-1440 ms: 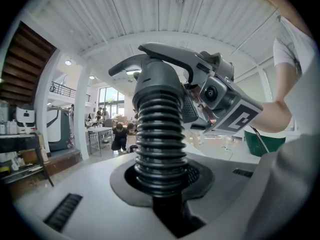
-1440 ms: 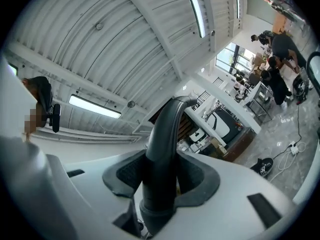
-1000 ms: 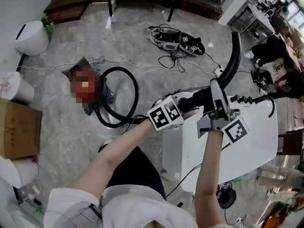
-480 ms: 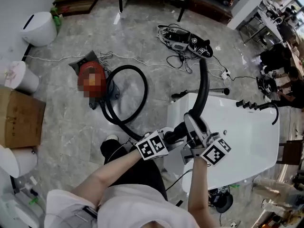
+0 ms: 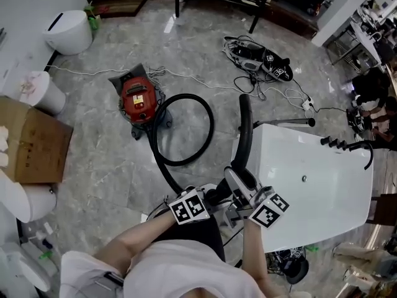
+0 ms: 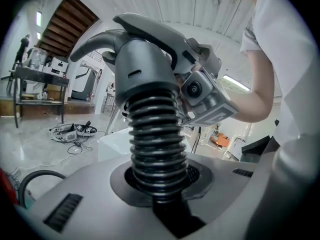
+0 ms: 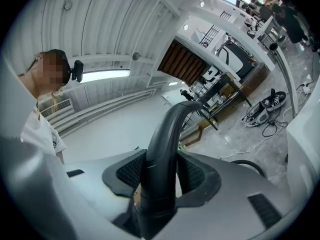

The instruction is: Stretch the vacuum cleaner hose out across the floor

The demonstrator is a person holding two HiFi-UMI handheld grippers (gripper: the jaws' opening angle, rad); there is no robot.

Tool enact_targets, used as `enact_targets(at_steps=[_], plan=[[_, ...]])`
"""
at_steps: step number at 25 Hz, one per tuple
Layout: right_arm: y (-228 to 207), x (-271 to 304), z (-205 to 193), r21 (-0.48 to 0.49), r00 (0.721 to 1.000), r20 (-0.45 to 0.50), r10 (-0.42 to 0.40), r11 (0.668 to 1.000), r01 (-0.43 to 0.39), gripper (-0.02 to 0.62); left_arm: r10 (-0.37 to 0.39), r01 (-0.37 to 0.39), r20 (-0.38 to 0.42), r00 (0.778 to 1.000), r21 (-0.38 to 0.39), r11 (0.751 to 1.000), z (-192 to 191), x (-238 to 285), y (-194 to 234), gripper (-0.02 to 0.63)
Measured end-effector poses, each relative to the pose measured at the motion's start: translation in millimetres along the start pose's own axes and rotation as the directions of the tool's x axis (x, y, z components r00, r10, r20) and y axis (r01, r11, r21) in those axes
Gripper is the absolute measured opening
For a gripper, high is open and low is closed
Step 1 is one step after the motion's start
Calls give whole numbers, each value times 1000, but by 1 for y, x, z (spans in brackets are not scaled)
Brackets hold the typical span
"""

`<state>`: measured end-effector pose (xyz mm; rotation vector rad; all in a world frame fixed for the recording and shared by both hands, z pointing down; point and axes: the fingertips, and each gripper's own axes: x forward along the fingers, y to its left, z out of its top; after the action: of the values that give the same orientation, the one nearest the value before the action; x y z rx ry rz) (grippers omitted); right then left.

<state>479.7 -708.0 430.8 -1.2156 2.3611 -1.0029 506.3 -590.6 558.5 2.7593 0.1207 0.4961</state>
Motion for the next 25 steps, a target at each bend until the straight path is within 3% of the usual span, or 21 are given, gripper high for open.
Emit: enact_targets(at_steps=[13, 18, 25], plan=[[104, 3, -85, -5, 1000, -7, 9, 1000, -9, 187, 8, -7, -17, 1000, 19, 1000, -52, -94, -79, 97], [140, -4, -118, -11, 1000, -10, 16, 1000, -16, 187, -20, 21, 22, 1000, -29, 999, -66, -119, -119, 95], [179, -26, -160, -3, 1000, 0, 23, 1000, -23, 187, -13, 13, -29, 1000, 25, 1000, -103, -143, -163, 95]])
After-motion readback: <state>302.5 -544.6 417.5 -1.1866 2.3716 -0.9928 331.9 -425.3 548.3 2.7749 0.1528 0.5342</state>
